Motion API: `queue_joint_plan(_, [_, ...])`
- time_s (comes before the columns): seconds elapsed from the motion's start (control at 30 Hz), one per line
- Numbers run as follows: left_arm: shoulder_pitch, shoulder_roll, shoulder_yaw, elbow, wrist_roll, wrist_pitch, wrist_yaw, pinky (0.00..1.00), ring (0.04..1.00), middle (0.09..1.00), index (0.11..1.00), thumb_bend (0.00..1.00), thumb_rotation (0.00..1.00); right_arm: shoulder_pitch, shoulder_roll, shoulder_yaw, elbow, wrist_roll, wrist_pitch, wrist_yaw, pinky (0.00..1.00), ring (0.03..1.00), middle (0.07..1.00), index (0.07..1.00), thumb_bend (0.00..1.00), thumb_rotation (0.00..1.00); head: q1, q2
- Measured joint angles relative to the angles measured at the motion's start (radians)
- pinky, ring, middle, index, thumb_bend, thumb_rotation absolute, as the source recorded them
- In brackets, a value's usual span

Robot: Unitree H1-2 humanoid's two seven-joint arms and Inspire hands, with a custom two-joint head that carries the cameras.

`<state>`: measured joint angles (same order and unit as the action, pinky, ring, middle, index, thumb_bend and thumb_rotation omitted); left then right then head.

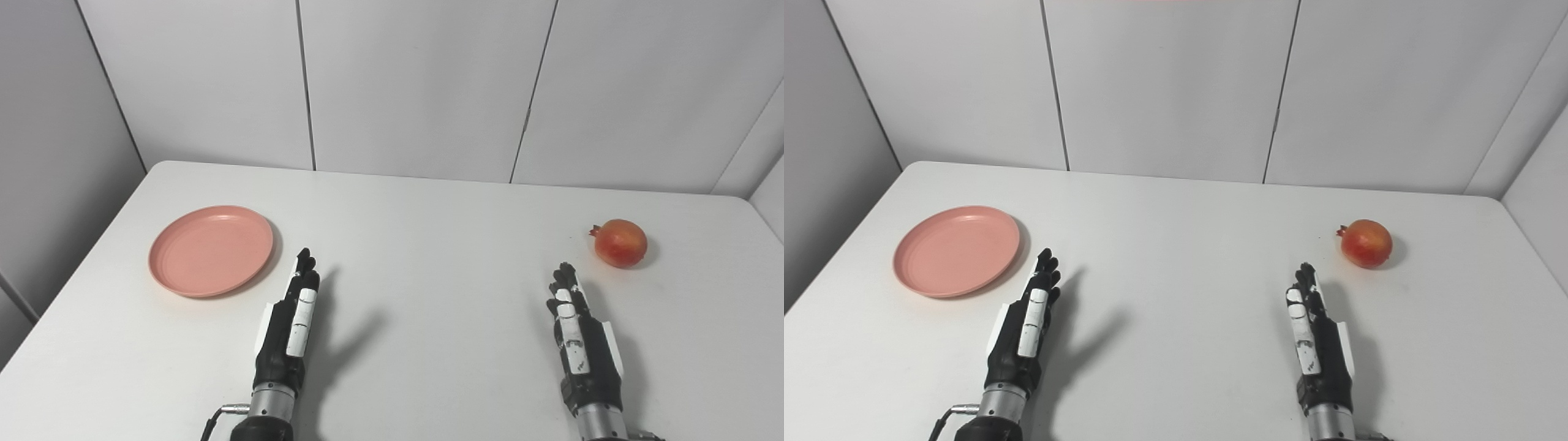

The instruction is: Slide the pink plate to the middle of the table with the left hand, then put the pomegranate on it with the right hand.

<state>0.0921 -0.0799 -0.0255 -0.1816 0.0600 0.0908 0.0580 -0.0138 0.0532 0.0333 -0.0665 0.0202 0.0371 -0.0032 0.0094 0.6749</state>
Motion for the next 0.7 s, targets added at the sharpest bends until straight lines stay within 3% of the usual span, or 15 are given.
queue_joint_plan(0.3, [-0.004,0.006,0.043,-0.002,-0.015,0.010,-0.025,1.00,1.000,1.000,1.000,0.72,1.00,-0.008,0.013,0.015,0.009,-0.043,0.000,-0.029,1.00,0.991,0.975,0.961,0.73,0.90,-0.083,0.017])
queue_joint_plan(0.7, [-0.006,0.008,0.056,-0.002,-0.015,0.013,-0.044,1.00,1.000,1.000,1.000,0.72,1.00,-0.016,0.021,0.026,0.016,-0.050,0.001,-0.043,1.00,0.991,0.979,0.967,0.73,0.90,-0.072,0.014])
